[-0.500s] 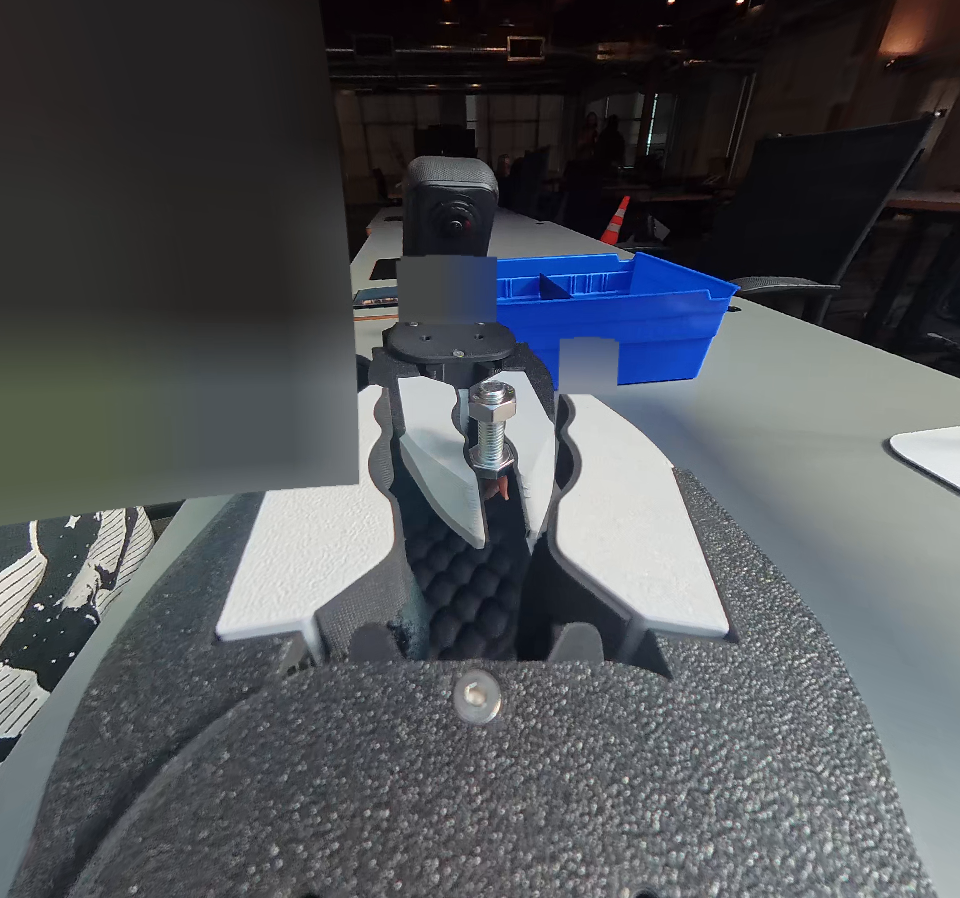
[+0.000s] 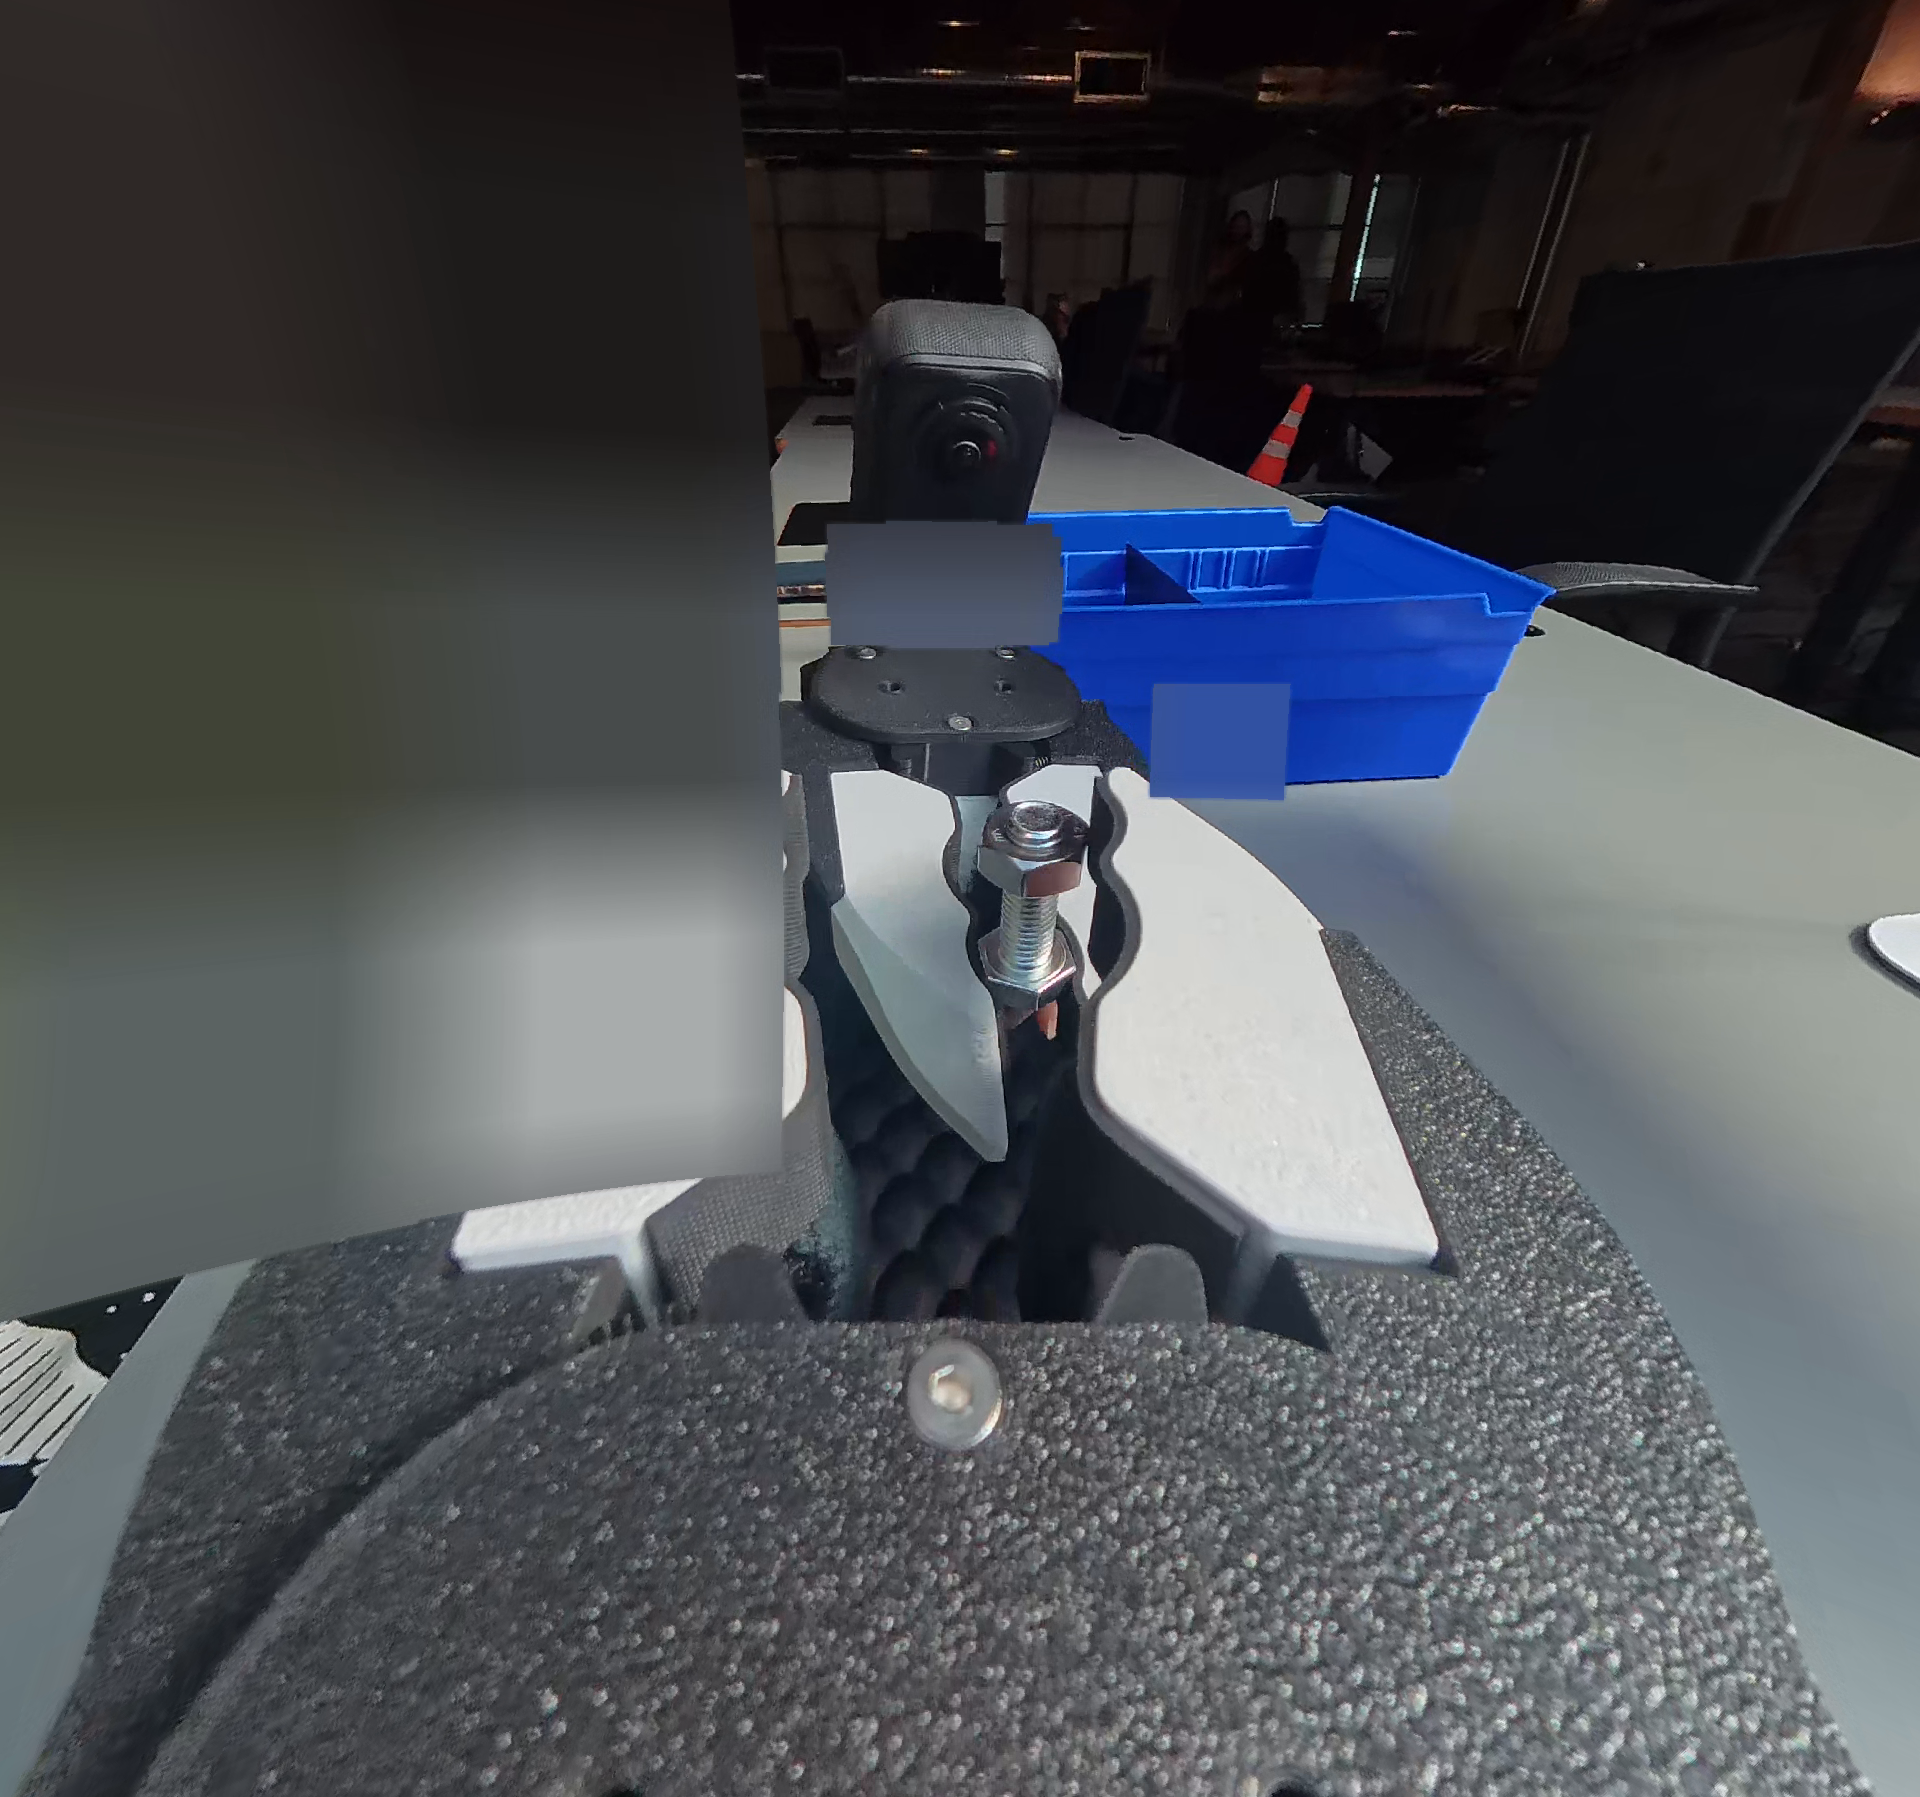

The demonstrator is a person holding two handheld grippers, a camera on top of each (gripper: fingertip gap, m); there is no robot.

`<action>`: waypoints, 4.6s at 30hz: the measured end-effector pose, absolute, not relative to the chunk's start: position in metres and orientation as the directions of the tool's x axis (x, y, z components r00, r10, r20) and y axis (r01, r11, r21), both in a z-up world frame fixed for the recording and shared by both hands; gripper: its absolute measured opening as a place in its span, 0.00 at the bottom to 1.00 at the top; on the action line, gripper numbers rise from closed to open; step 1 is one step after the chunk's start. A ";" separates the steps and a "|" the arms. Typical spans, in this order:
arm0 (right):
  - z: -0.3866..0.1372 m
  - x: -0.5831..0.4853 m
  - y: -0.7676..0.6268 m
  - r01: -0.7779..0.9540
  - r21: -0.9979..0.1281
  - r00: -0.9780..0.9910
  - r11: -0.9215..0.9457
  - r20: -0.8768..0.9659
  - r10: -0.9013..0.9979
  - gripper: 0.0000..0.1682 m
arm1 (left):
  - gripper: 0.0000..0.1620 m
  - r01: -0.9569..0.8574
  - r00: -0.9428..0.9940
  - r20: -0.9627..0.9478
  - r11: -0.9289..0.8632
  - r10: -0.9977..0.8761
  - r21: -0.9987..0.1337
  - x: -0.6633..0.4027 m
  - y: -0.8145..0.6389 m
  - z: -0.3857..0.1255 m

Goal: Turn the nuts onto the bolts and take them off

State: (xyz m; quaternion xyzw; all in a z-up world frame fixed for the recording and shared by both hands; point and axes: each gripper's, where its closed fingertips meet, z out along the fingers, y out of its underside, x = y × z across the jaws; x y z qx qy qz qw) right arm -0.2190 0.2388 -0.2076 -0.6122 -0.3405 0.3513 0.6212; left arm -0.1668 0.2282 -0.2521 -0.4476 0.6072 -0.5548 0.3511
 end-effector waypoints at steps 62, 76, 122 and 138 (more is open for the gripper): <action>-0.214 -0.196 0.223 0.014 -1.000 0.617 0.009 0.016 0.786 0.03 | 0.08 -0.150 -0.338 0.082 -0.032 -0.938 -0.988 -0.166 0.231 -0.251; -0.218 -0.217 0.244 0.014 -0.999 0.567 -0.032 -0.018 0.824 0.38 | 0.08 -0.155 -0.346 0.078 -0.025 -0.935 -0.988 -0.166 0.230 -0.252; -0.213 -0.210 0.241 0.051 -0.998 0.565 0.021 0.046 0.824 0.34 | 0.08 -0.166 -0.346 0.079 -0.022 -0.935 -0.986 -0.166 0.229 -0.254; -0.214 -0.210 0.239 0.101 -0.994 0.549 0.044 0.092 0.831 0.22 | 0.08 -0.169 -0.352 0.083 -0.024 -0.932 -0.985 -0.166 0.229 -0.255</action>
